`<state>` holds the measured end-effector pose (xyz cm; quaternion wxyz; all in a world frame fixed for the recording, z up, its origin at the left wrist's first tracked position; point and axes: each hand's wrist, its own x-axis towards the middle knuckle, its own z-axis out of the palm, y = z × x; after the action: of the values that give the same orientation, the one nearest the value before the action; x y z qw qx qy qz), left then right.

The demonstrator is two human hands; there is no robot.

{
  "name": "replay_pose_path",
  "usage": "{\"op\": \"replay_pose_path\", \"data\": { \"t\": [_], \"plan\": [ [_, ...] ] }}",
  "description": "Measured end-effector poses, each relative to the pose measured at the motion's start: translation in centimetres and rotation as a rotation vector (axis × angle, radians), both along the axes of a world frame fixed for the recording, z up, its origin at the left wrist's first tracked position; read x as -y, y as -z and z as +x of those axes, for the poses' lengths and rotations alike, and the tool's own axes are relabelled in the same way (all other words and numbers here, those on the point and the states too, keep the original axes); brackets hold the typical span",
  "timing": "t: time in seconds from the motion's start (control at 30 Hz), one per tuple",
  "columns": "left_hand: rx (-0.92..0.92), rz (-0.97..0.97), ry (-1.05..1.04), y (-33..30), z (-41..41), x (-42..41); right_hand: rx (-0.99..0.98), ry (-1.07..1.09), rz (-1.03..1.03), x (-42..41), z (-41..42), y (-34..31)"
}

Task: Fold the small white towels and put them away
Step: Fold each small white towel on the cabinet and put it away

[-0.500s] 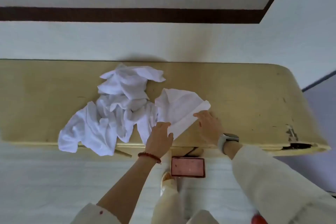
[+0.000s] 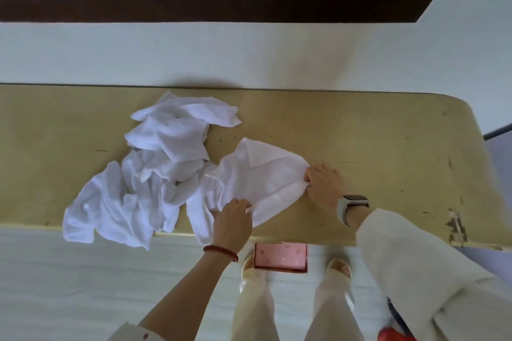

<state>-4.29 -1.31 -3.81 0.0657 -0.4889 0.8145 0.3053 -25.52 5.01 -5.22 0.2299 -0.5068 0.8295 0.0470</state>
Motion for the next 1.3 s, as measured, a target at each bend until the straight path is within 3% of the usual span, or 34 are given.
{"op": "replay_pose_path", "data": {
  "t": [0.17,0.3,0.47,0.6,0.77,0.87,1.03,1.17,1.3],
  "plan": [
    [-0.078,0.003,-0.052,-3.1,-5.8,-1.0,0.337,0.184,-0.13,-3.6,-6.2,-3.1],
    [-0.161,-0.026,-0.046,-6.0,-12.6,-2.5,0.407,0.209,-0.217,-7.4,-13.5,-7.5],
    [-0.265,-0.179,-0.007,-10.6,-20.6,-2.8,0.438,0.295,-0.391,-10.6,-21.4,-13.5],
    [-0.398,-0.359,-0.022,-15.6,-24.9,-2.0,0.367,0.316,-0.643,-10.6,-25.1,-18.9],
    [-0.654,-0.5,-0.092,-20.9,-26.5,-1.5,0.256,0.264,-0.992,-10.3,-26.9,-23.6],
    [-0.743,-0.546,-0.095,-22.3,-26.1,-1.8,0.212,0.256,-1.095,-10.4,-26.5,-24.6],
    [-0.742,-0.528,0.03,-18.7,-22.6,-3.0,0.223,0.236,-1.042,-12.3,-24.1,-20.4],
    [-0.494,-0.365,0.107,-11.7,-19.0,-5.1,0.335,0.263,-0.785,-15.5,-21.1,-13.3],
    [-0.22,-0.076,0.13,-4.7,-16.1,-8.0,0.436,0.338,-0.488,-19.5,-18.2,-5.3]
  ]
}}
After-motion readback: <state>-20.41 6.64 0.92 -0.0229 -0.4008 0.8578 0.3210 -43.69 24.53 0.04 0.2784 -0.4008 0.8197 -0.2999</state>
